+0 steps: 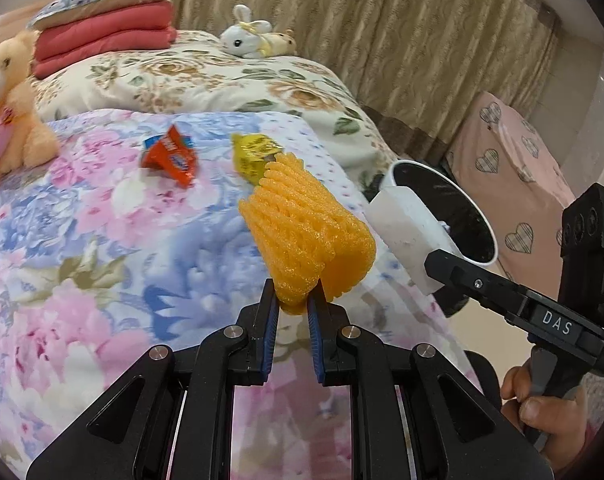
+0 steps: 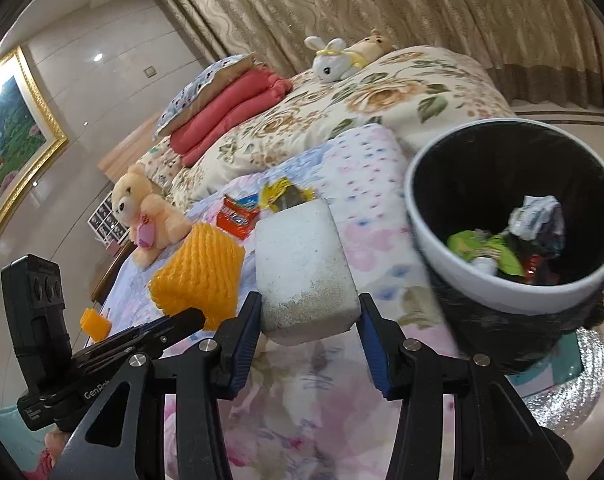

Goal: Collect trash
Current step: 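Carry the orange net and white foam block toward the trash bin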

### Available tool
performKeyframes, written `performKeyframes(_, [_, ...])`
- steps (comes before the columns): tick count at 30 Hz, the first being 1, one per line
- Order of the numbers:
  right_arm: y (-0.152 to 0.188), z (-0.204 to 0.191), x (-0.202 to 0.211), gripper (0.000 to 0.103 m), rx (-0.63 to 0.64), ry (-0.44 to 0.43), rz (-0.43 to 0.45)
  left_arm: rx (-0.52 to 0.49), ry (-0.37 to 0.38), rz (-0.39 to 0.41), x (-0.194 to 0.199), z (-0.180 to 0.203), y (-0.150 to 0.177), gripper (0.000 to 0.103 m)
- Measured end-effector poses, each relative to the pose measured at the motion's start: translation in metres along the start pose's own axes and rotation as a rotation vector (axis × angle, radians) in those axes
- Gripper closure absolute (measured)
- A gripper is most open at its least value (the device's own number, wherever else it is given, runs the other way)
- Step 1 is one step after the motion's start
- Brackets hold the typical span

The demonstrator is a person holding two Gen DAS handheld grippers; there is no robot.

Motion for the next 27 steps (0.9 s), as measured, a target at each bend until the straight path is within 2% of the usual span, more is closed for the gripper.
performKeyframes(27, [-0.02,0.063,0.059,0.055,-0.096,0.069,0.118,-0.133,0.038,-0.032,-0.018,0.074,-0.007,0.09])
Point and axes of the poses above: each gripper's, at about its wrist camera, not at the fingertips, and x roughly against the way its jaws point, z to its right, y to its underside, the point moved 10 cm from there along -x, roughly the way its jaws point, and after that the axes turned 4 degrees about -x, right-handed, at the moved point
